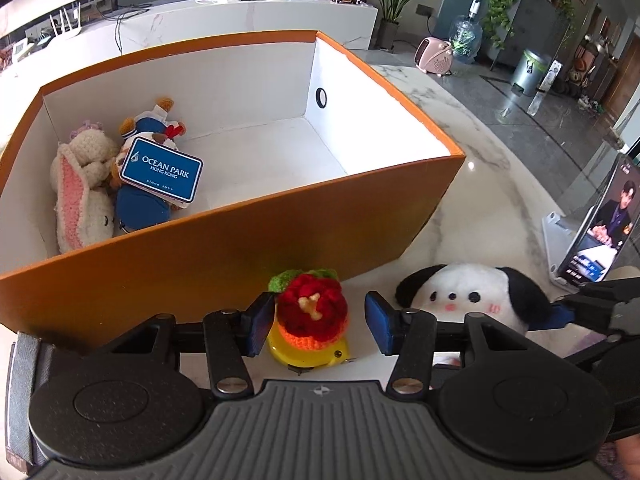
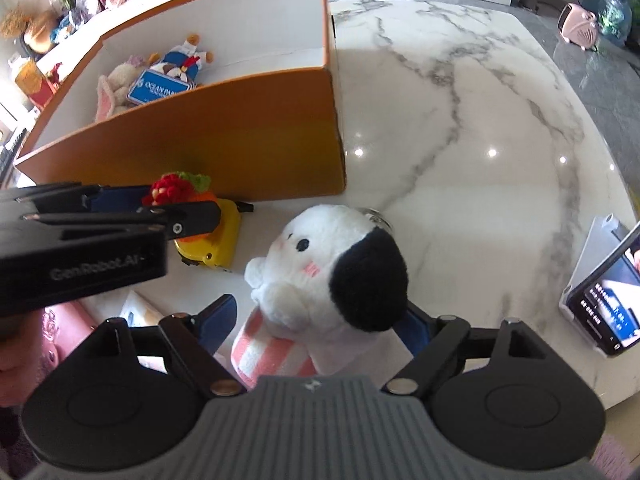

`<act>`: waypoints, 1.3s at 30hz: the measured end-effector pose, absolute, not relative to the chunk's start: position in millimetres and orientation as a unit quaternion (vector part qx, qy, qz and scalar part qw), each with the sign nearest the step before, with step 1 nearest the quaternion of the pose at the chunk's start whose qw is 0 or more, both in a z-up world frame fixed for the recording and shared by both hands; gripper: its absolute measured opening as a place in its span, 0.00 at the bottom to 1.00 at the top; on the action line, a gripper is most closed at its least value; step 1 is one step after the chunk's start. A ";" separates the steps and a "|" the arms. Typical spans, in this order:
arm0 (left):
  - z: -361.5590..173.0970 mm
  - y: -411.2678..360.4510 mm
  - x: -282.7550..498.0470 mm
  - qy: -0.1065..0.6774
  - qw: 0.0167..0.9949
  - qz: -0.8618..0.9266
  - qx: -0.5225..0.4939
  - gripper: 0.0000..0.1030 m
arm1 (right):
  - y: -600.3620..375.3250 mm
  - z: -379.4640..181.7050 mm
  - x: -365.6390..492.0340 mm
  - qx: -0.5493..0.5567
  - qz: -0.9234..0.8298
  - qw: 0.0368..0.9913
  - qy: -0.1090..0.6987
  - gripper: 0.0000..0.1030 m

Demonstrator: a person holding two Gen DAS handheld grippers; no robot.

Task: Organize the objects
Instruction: 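Grasp the white dog plush with the right tool while the left tool grasps the knitted red toy, then carry both toys over the box and lower them inside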

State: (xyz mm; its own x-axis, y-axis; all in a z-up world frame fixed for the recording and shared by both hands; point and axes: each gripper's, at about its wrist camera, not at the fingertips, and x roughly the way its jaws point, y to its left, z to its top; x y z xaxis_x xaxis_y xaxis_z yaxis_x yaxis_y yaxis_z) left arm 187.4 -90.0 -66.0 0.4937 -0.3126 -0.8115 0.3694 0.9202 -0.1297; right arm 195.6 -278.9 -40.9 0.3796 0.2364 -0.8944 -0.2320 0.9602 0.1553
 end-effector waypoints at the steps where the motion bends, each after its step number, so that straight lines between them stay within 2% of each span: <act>1: -66.6 -90.1 187.0 0.462 0.864 -0.196 0.034 0.51 | -280.2 -40.0 195.1 0.007 0.141 0.832 0.537 0.82; 4: -69.0 -87.1 188.9 0.462 0.865 -0.196 0.025 0.45 | -281.5 -37.1 193.9 0.011 0.137 0.838 0.527 0.80; 6: -69.9 -85.6 189.3 0.462 0.864 -0.198 0.018 0.45 | -280.7 -37.2 194.2 0.010 0.135 0.841 0.524 0.70; 12: -64.7 -81.6 181.7 0.460 0.865 -0.200 0.015 0.44 | -280.4 -37.2 193.0 0.007 0.138 0.843 0.520 0.64; 20: -24.4 -64.2 158.7 0.430 0.876 -0.219 -0.009 0.44 | -274.4 -8.4 176.5 -0.009 0.148 0.862 0.485 0.63; 30: 37.4 -32.2 159.2 0.360 0.910 -0.205 -0.010 0.44 | -240.9 63.9 170.2 -0.044 0.190 0.903 0.382 0.62; 39: 51.0 -4.6 193.3 0.338 0.926 -0.167 0.015 0.44 | -200.7 93.5 215.5 -0.064 0.212 0.915 0.337 0.62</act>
